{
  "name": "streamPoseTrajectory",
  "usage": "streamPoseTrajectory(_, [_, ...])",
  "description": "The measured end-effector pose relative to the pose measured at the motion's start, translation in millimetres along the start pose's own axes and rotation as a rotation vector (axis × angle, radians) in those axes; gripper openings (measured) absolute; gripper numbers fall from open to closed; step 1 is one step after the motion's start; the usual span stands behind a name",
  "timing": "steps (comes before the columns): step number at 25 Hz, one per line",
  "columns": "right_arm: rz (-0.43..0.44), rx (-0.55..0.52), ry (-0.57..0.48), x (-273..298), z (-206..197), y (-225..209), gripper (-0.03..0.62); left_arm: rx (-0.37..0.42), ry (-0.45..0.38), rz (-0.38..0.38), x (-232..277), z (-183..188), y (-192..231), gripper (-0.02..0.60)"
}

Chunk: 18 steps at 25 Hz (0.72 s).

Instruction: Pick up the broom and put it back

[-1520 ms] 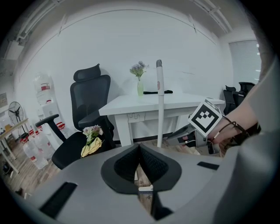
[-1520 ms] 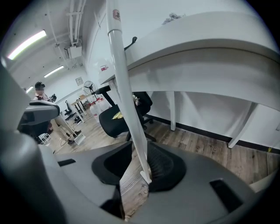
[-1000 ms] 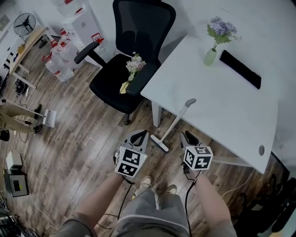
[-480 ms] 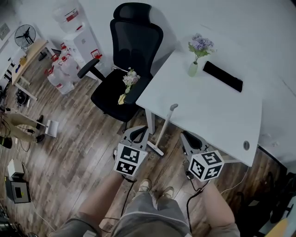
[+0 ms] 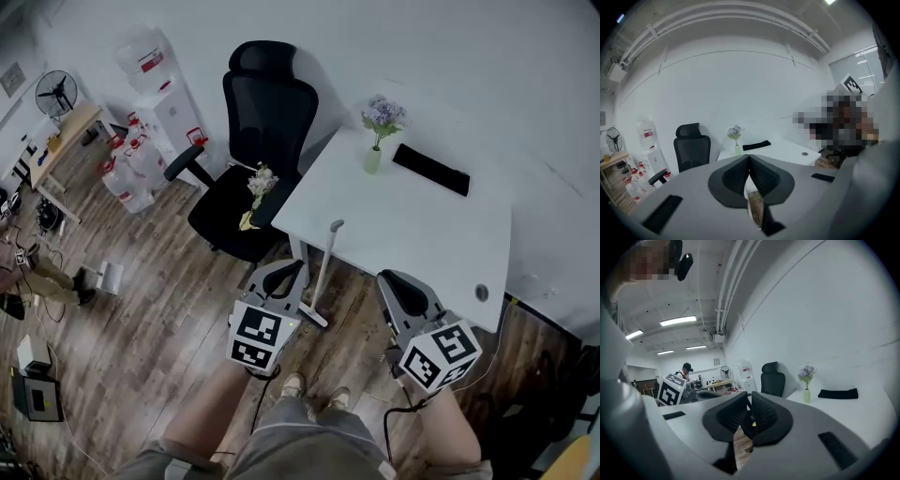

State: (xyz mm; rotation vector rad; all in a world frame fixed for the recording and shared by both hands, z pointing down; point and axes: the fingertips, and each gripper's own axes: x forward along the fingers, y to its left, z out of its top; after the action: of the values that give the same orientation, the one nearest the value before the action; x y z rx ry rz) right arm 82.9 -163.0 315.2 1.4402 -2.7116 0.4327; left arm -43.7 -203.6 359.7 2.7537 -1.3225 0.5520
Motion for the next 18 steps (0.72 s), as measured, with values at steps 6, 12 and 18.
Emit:
streamPoseTrajectory(6, [-0.003, -0.038, -0.066, -50.0, 32.4, 20.9, 0.048, 0.047, -0.079, -0.028, -32.9, 45.3, -25.8, 0.017])
streamPoseTrajectory(12, [-0.032, -0.067, -0.111, -97.0, 53.8, 32.6, 0.044, 0.091, -0.145, -0.068, -59.2, 79.3, -48.0, 0.017])
streamPoseTrajectory(18, [-0.066, -0.088, -0.182, -138.2, 76.7, 38.0, 0.037, 0.117, -0.195, -0.107, -72.0, 105.1, -66.7, 0.016])
